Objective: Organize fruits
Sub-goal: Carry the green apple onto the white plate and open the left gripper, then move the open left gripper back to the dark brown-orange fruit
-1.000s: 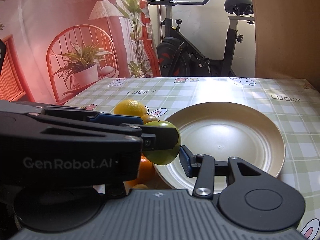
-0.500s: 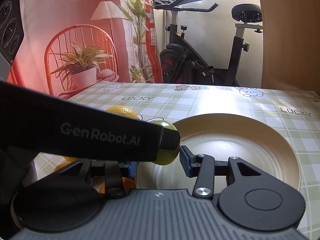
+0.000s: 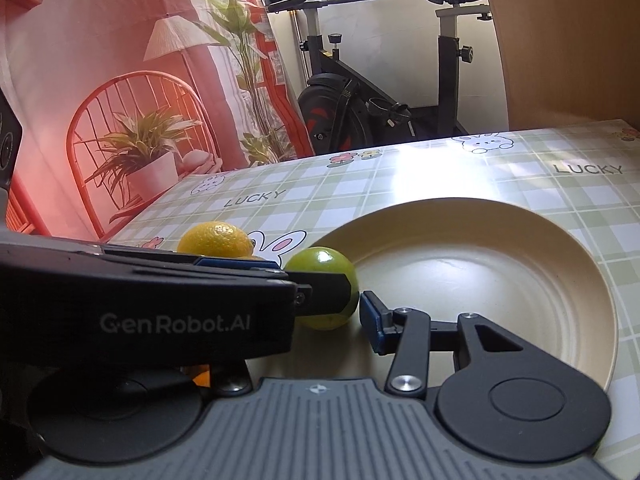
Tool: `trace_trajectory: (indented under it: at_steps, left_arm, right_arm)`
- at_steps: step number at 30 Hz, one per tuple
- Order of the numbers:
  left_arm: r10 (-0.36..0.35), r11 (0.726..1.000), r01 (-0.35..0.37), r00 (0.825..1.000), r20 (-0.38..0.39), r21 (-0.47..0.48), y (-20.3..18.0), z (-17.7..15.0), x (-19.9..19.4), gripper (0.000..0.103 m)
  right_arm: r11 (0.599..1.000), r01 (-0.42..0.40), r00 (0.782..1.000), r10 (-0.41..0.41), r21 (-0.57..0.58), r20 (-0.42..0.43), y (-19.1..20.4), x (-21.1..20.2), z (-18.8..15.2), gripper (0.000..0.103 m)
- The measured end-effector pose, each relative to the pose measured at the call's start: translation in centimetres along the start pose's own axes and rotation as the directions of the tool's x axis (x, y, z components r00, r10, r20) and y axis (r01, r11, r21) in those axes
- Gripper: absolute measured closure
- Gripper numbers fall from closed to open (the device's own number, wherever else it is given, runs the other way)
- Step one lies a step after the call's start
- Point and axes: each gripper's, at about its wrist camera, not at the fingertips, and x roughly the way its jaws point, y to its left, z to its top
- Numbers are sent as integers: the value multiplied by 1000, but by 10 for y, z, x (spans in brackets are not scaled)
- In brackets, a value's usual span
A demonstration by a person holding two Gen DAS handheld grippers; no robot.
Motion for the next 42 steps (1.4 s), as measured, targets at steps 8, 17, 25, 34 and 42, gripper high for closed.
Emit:
trace_trajectory:
  at_steps: [8,17,25,34,42]
  left_arm:
    - [1,990,10,997,74,-143,16,0,-32,55]
    - [112,975,-87,987,114,-203,39,-17,-79,55]
    - [172,964,-145,979,108,-224,54,-26,-99,55]
    - [125,972,-103,988,95,-213,50,-37,-98,55]
    - [107,966,-82,990,92,-244,66,-37,-105,55]
  right_arm:
    - [1000,22,1000,-22,5,20,1,-4,-2,55]
    - [999,34,994,-34,8,102,2,-21,-7,55]
    - [998,54,990,-50,-27,129,11,-29,-13,55]
    - [995,85,988,-78,-45,130,19,-47,-23,55]
    - [987,26,995,-10,-160,97,52,-58,-31,55]
